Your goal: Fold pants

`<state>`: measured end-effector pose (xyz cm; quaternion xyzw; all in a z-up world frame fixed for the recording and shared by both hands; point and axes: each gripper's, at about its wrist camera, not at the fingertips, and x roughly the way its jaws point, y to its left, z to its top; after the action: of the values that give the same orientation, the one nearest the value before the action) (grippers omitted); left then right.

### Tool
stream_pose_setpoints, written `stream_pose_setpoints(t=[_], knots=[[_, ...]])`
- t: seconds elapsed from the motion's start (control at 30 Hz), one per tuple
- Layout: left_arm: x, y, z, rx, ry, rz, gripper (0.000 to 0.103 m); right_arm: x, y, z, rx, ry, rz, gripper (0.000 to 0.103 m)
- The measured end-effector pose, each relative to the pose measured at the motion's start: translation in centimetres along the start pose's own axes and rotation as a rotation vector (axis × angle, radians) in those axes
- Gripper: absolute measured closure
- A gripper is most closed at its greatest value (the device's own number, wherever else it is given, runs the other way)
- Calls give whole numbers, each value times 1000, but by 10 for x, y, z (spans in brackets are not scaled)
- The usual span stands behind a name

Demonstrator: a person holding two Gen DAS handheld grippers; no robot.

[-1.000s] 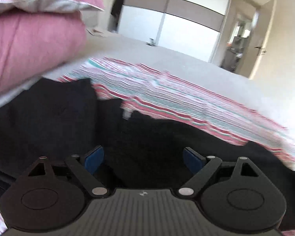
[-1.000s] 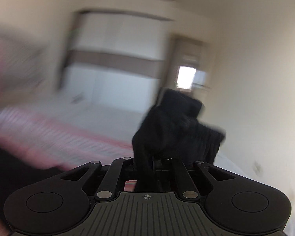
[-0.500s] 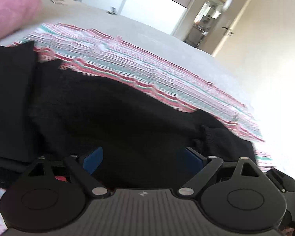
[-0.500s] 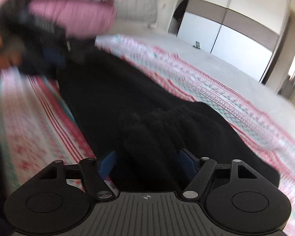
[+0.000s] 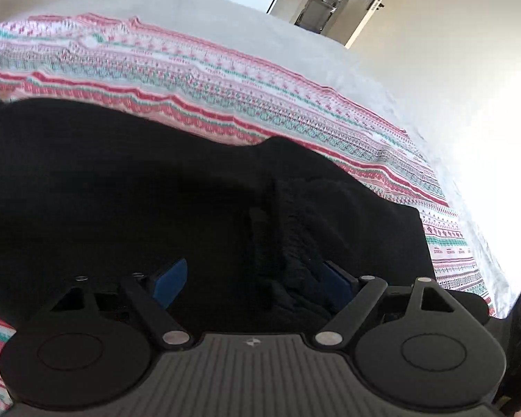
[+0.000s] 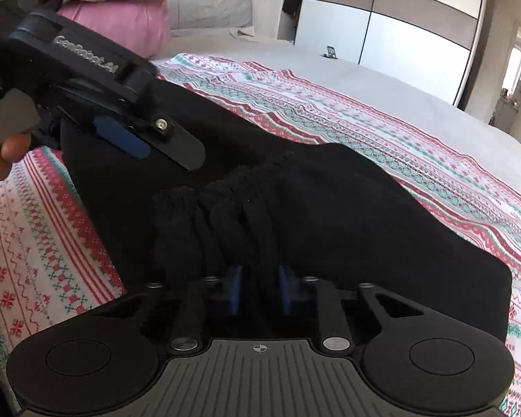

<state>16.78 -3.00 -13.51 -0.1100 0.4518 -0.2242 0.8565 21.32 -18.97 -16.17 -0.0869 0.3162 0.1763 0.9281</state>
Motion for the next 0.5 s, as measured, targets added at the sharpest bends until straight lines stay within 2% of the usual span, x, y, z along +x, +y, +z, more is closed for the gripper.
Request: stream_pose_setpoints(t=[0.13, 0.2, 0.27, 0.33, 0.43, 0.5], knots=[[-1, 4, 0, -31, 3, -19, 17, -31, -9, -5, 75, -100, 9, 96], [-2, 9, -1, -103, 12, -66, 16, -52, -9, -7, 101, -160, 37, 96], [-1, 17, -2, -172, 25, -113, 16, -65, -7, -12, 102, -183, 92, 96], [4, 18, -3, -193, 36, -117, 16, -62, -1, -19, 73, -142, 120, 96], [15, 11, -5, -182, 71, -103, 16, -30, 1, -30, 56, -44, 68, 96], [22, 2, -4, -156, 85, -88, 15, -28, 1, -29, 71, -43, 72, 91]])
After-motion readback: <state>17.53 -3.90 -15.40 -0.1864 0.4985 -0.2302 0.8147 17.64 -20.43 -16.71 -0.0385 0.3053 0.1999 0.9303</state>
